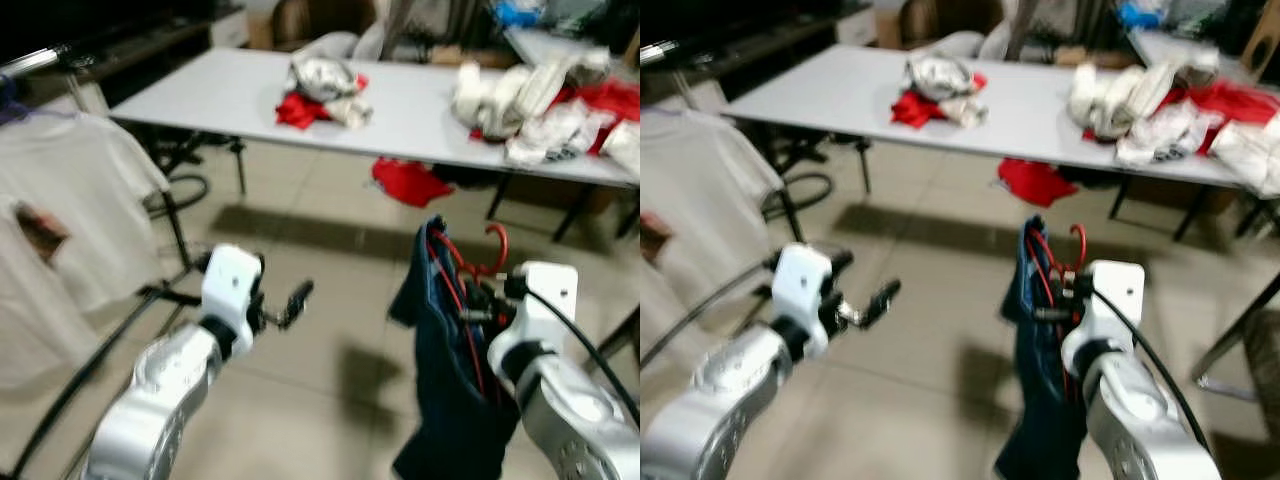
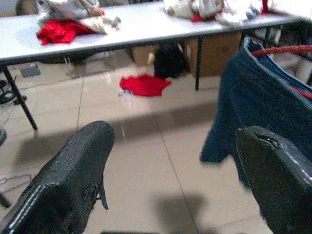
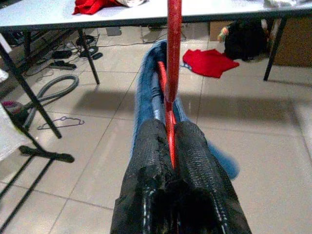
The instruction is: Hang hanger
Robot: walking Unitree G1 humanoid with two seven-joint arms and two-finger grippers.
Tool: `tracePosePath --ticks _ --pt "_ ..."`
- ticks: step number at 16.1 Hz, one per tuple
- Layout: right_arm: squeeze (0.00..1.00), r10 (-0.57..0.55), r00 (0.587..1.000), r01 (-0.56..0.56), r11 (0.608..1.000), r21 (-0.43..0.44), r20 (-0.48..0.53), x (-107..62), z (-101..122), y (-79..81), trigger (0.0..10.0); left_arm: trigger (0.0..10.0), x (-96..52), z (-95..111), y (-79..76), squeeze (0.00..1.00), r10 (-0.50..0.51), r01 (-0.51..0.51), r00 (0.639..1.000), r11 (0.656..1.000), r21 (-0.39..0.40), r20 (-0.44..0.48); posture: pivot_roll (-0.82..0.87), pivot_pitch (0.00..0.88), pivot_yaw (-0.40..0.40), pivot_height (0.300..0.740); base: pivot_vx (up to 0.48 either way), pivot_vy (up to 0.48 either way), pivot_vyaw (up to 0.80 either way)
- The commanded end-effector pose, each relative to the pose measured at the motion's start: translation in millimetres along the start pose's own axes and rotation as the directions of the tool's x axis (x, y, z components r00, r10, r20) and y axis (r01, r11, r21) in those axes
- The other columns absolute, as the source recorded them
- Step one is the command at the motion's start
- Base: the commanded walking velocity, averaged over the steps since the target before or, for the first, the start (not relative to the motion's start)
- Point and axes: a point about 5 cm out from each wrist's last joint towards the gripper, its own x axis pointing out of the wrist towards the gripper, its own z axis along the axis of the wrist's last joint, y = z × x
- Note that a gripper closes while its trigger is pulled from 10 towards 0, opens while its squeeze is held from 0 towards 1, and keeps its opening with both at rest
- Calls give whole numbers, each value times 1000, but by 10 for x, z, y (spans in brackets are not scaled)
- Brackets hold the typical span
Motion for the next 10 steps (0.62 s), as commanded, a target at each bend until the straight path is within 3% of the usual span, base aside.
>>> tracePosePath --ticks 1,5,10 --pt "0 -3 999 3 1000 3 40 -18 91 2 10000 10000 0 73 5 0 -9 8 1000 1000 26 16 -16 1 11 740 0 0 0" --pt "0 7 998 -6 1000 -10 62 -96 158 16 10000 10000 -43 104 26 0 -15 14 1000 999 38 14 -18 100 16 740 0 0 0" --pt "0 6 996 -4 1000 -22 85 -285 198 30 10000 10000 -191 214 41 0 23 -23 996 1000 -1 86 -29 190 26 740 0 0 0"
